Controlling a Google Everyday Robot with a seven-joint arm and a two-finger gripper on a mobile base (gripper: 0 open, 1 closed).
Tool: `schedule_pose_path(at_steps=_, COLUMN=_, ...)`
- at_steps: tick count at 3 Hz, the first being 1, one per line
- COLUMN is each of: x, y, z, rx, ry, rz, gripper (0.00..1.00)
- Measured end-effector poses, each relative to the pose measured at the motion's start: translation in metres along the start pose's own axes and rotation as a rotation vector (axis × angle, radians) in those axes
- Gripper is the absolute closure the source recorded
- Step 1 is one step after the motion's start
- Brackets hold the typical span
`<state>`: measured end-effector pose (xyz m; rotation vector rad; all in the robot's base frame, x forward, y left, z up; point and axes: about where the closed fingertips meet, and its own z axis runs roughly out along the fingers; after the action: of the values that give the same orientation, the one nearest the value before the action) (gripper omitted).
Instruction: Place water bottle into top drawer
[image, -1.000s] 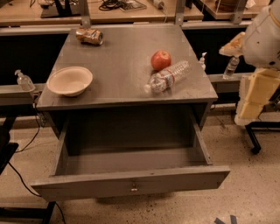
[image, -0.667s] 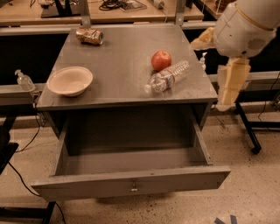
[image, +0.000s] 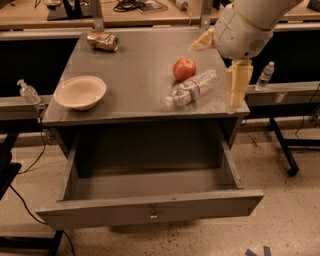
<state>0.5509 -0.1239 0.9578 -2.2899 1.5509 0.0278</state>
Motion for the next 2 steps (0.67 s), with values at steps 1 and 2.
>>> schedule_pose_path(at_steps=1, x=0.011, y=-0.022, z=0.002, rx=-0.016, ry=0.107, rz=-0.149, gripper=0.0)
schedule_pose_path(at_steps=2, x=0.032, y=-0.062, z=0.003, rx=-0.029, ry=0.263, rz=-0.339, gripper=0.0)
